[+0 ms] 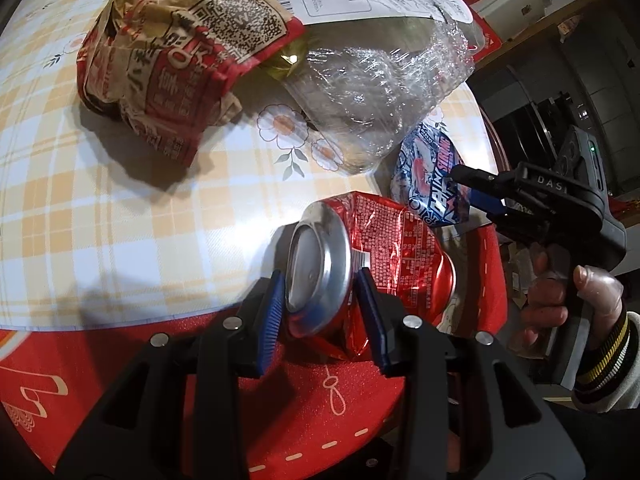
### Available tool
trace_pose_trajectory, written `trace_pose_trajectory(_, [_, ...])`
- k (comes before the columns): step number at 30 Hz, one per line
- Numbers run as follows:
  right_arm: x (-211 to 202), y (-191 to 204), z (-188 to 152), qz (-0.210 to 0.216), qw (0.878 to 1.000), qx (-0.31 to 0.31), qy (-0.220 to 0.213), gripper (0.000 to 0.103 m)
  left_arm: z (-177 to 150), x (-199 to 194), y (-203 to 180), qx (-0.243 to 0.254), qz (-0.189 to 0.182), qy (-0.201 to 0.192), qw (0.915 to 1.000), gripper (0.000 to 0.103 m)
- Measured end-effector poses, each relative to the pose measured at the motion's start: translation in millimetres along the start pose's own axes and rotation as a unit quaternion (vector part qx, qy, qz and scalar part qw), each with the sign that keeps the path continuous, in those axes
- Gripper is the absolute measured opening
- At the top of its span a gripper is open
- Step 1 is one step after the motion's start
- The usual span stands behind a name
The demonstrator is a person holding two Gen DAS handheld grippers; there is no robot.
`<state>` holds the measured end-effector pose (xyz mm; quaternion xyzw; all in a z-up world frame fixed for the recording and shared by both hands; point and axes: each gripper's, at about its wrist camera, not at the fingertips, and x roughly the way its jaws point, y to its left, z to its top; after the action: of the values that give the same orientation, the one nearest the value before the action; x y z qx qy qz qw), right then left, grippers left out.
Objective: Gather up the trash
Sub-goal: 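Grasp the blue-and-white STRONG wrapper with the right tool and lift it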
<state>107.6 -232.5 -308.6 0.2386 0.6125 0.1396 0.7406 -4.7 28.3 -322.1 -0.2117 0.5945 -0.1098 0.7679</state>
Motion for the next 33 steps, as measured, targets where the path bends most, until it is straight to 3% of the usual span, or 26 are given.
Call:
trace_pose_trajectory(1, [-0.8,0.6,-0.9,-0.005,1.0,-0.006,0.001,0.021,-0.1,0.0,-0.8,0.001,0.0,0.0,1.0,0.04])
trace_pose_trajectory(4, [-8.4,-0.8,-1.1,-0.001,1.0,-0.01,-0.004,0.018,0.5,0.5,-2.8,0.002,0.001,0.001,1.0,0.041])
trace_pose_trajectory(9, [-33.7,17.3,-0.8,-0.062,0.995,-0.078,-0.019,0.015,9.6,-2.3,2.5,0.004,0.01,0.004,0.9999,0.046])
trace_pose_trajectory(12, [-52.0,35.8,-6.3,-0.128,0.978,-0.165,-0.024,0.009,11.6,-2.1,0.9,0.005,0.012,0.004,0.9999,0.046])
trace_pose_trajectory(15, [-55.4,46.1,-12.7,-0.166,0.962,-0.218,-0.012,0.007,14.4,-1.4,0.2,0.005,0.012,0.003,0.9999,0.046])
trace_pose_trajectory(19, [-47.3,45.3,-16.8,-0.176,0.957,-0.229,0.004,0.009,17.2,-0.1,-0.2,0.005,0.011,0.005,0.9999,0.047])
trace_pose_trajectory(27, [-31.3,39.1,-24.7,-0.167,0.964,-0.207,0.026,0.01,20.0,1.5,2.9,0.006,0.008,0.006,0.9999,0.048])
trace_pose_trajectory(33, [-30.9,34.8,-30.5,-0.146,0.969,-0.197,0.026,0.005,20.6,0.5,7.9,0.007,0.009,0.006,0.9999,0.05])
